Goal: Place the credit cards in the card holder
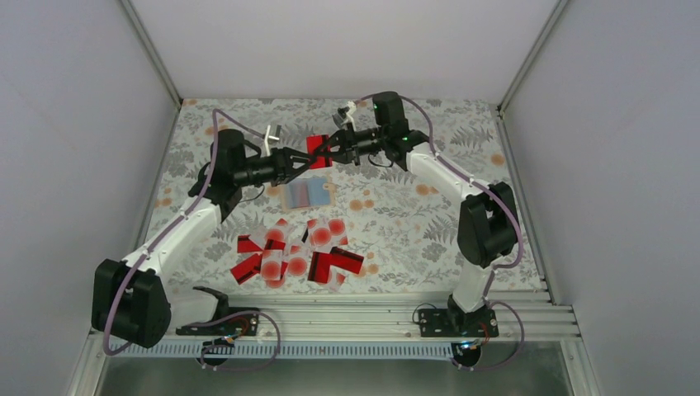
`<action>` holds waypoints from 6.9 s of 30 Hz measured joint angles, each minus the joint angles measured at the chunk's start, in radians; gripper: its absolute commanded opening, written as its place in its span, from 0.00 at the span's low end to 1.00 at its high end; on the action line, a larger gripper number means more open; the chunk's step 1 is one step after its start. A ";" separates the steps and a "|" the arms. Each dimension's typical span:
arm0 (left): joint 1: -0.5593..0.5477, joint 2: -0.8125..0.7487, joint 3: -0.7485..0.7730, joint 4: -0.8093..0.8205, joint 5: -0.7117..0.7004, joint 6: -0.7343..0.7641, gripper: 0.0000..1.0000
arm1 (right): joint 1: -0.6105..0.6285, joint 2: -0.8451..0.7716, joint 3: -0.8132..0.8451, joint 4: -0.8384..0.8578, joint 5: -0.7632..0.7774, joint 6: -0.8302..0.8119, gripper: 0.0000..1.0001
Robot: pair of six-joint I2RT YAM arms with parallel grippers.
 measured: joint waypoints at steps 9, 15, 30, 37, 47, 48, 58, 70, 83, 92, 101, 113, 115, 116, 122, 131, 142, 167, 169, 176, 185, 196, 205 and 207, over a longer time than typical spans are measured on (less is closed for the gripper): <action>0.000 0.020 0.005 0.044 0.021 -0.037 0.03 | 0.006 -0.001 0.022 0.017 0.003 0.027 0.04; 0.002 0.021 0.013 0.069 0.027 -0.062 0.02 | 0.005 -0.001 0.044 0.000 0.010 0.014 0.50; 0.050 0.087 0.038 -0.362 -0.135 0.302 0.02 | -0.079 -0.015 0.044 -0.422 0.223 -0.325 0.73; 0.087 0.267 0.087 -0.539 -0.163 0.476 0.02 | -0.080 -0.016 -0.100 -0.478 0.298 -0.387 0.75; 0.135 0.461 0.165 -0.638 -0.157 0.627 0.02 | -0.080 0.015 -0.104 -0.487 0.317 -0.446 0.87; 0.134 0.470 0.165 -0.640 -0.154 0.634 0.02 | -0.080 0.022 -0.104 -0.487 0.319 -0.449 0.87; 0.135 0.571 0.176 -0.643 -0.119 0.676 0.02 | -0.080 0.063 -0.104 -0.486 0.336 -0.457 0.86; 0.134 0.607 0.190 -0.635 -0.096 0.694 0.02 | -0.080 0.067 -0.104 -0.482 0.338 -0.456 0.86; 0.134 0.657 0.240 -0.626 -0.080 0.692 0.02 | -0.080 0.067 -0.127 -0.475 0.338 -0.456 0.85; 0.134 0.681 0.256 -0.599 -0.074 0.686 0.03 | -0.080 0.067 -0.136 -0.475 0.337 -0.457 0.84; 0.134 0.684 0.256 -0.543 -0.071 0.653 0.03 | -0.080 0.067 -0.142 -0.475 0.336 -0.468 0.82; 0.127 0.684 0.224 -0.446 -0.072 0.579 0.03 | -0.080 0.070 -0.161 -0.475 0.334 -0.474 0.81; 0.121 0.684 0.215 -0.432 -0.072 0.566 0.02 | -0.080 0.072 -0.161 -0.475 0.334 -0.475 0.81; 0.117 0.684 0.212 -0.424 -0.072 0.560 0.02 | -0.080 0.074 -0.161 -0.475 0.333 -0.476 0.81; 0.084 0.684 0.206 -0.391 -0.085 0.526 0.02 | -0.080 0.077 -0.168 -0.475 0.333 -0.486 0.81; 0.067 0.679 0.172 -0.336 -0.107 0.466 0.02 | -0.080 0.077 -0.201 -0.474 0.334 -0.491 0.80; 0.037 0.672 0.156 -0.286 -0.135 0.411 0.02 | -0.080 0.081 -0.235 -0.387 0.424 -0.440 0.57; 0.017 0.672 0.157 -0.285 -0.150 0.401 0.02 | -0.049 0.285 -0.158 -0.201 0.494 -0.378 0.28; 0.010 0.672 0.157 -0.285 -0.150 0.396 0.02 | -0.049 0.286 -0.161 -0.193 0.491 -0.375 0.27; -0.005 0.672 0.158 -0.285 -0.152 0.367 0.03 | -0.047 0.291 -0.173 -0.168 0.479 -0.357 0.24; -0.031 0.677 0.169 -0.339 -0.184 0.344 0.16 | -0.039 0.291 -0.184 -0.151 0.469 -0.351 0.24; -0.083 0.684 0.271 -0.481 -0.268 0.371 0.29 | -0.037 0.293 -0.186 -0.147 0.465 -0.351 0.23; -0.138 0.723 0.394 -0.623 -0.371 0.411 0.67 | -0.037 0.307 -0.186 -0.124 0.433 -0.351 0.23; -0.146 0.729 0.417 -0.650 -0.390 0.415 0.70 | -0.037 0.308 -0.186 -0.121 0.429 -0.351 0.23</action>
